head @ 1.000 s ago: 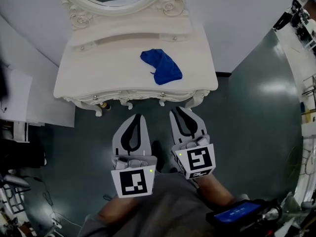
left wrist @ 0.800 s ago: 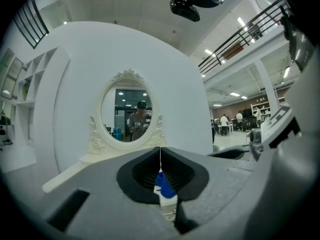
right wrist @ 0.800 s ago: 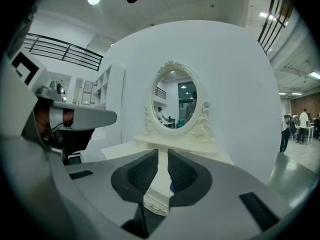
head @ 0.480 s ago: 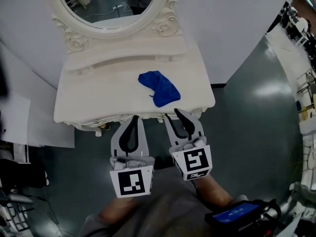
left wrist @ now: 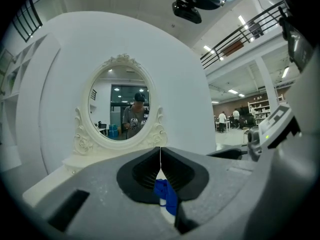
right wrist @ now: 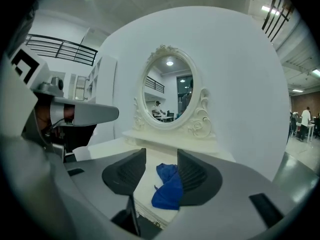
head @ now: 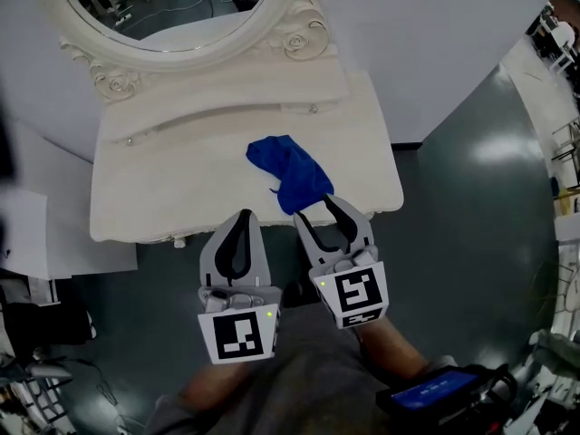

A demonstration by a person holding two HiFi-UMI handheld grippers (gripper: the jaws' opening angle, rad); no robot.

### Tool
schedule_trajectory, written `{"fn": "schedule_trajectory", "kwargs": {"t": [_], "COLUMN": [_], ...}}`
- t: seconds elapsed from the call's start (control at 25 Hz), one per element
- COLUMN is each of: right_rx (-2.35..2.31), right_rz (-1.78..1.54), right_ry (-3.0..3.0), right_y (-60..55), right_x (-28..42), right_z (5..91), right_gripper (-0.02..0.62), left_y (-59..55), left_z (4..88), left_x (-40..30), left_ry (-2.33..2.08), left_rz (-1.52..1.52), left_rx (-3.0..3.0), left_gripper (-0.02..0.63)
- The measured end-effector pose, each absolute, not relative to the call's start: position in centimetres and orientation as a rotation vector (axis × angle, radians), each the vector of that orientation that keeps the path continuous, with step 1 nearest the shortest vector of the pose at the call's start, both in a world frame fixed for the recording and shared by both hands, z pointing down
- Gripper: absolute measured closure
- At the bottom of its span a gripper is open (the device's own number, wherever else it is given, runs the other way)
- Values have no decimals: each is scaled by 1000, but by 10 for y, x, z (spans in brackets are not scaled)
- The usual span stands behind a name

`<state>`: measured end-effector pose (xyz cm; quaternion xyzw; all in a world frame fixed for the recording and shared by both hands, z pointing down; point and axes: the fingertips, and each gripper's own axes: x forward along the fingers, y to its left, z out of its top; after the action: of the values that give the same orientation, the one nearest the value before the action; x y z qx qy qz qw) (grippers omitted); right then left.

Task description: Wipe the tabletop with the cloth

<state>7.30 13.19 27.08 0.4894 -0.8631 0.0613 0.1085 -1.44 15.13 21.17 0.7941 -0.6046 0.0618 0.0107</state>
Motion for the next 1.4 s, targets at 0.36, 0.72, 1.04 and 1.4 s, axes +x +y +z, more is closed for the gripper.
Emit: {"fn": "schedule_trajectory", "kwargs": {"t": [0.36, 0.72, 1.04, 1.4], "right_rx": [1198, 971, 809, 658], "right_rz": [230, 271, 326, 368], "right_ry": [-2607, -2655, -2563, -2321], "right_y": [39, -8, -19, -2], "right_x": [63, 57, 49, 34], "right_z": [294, 306, 360, 454], "right_gripper": [350, 314, 310, 302], "left_y": [52, -2, -33, -60], "left_z": [228, 229, 278, 352], "left_x": [-5, -2, -24, -43], "left_ry": [-1905, -1980, -1946, -1823], "left_rz": [275, 327, 393, 388], "left_rx": [2404, 2295, 2160, 2104], "left_gripper": [589, 589, 589, 589]}}
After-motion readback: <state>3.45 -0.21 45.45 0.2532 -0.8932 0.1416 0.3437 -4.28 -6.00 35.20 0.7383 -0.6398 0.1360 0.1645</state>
